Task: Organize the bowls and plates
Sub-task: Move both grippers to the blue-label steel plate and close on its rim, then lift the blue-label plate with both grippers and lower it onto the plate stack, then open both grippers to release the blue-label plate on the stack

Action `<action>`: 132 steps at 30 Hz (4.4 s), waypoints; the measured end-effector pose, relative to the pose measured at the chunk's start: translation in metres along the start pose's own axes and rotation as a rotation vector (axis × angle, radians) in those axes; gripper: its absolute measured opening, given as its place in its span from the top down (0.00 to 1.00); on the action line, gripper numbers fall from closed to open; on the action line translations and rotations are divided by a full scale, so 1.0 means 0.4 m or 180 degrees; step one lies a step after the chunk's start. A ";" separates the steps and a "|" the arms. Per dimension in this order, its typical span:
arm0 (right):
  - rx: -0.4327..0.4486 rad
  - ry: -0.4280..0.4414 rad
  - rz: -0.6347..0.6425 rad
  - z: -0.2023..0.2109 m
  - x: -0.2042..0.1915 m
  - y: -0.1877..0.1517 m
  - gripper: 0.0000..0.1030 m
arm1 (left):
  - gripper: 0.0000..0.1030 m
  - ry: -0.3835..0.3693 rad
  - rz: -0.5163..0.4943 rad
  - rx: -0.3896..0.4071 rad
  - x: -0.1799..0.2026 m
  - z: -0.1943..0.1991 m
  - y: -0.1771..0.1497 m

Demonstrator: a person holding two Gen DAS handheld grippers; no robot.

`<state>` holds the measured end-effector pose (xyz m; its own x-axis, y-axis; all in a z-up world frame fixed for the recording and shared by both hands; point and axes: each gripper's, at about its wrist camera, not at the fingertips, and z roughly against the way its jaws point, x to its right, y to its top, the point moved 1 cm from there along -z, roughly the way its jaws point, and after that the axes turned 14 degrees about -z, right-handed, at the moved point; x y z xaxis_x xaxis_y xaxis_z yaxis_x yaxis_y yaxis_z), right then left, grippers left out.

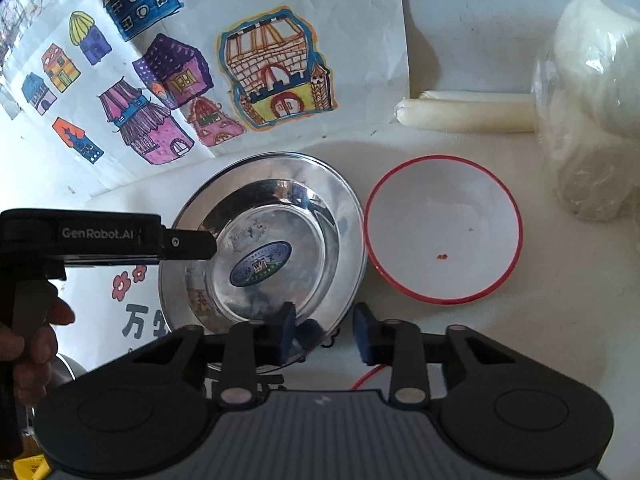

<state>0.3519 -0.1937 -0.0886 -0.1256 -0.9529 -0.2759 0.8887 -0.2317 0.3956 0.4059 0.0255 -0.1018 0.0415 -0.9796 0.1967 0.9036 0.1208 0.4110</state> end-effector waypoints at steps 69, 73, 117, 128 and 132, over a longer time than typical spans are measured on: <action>-0.0012 0.0004 0.0275 0.283 0.023 -0.309 0.75 | 0.84 -0.0444 -0.0091 0.0040 0.056 0.304 -0.399; -0.0014 0.0012 0.0345 0.276 0.011 -0.311 0.74 | 0.84 -0.0405 -0.0065 0.0034 0.052 0.307 -0.403; -0.0147 -0.0114 0.0539 0.219 -0.015 -0.311 0.72 | 0.81 -0.0255 -0.0021 -0.0191 0.050 0.282 -0.424; -0.0120 -0.0160 0.0521 0.216 -0.021 -0.315 0.64 | 0.79 -0.0366 -0.0109 -0.0125 0.065 0.292 -0.414; -0.0115 -0.0151 0.0508 0.218 -0.022 -0.315 0.61 | 0.79 -0.0396 -0.0147 -0.0087 0.074 0.301 -0.409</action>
<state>0.2025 -0.1732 -0.0598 -0.0016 -0.9854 -0.1700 0.9142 -0.0704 0.3991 0.2081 -0.0038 -0.0560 -0.0520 -0.9563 0.2878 0.9146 0.0701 0.3982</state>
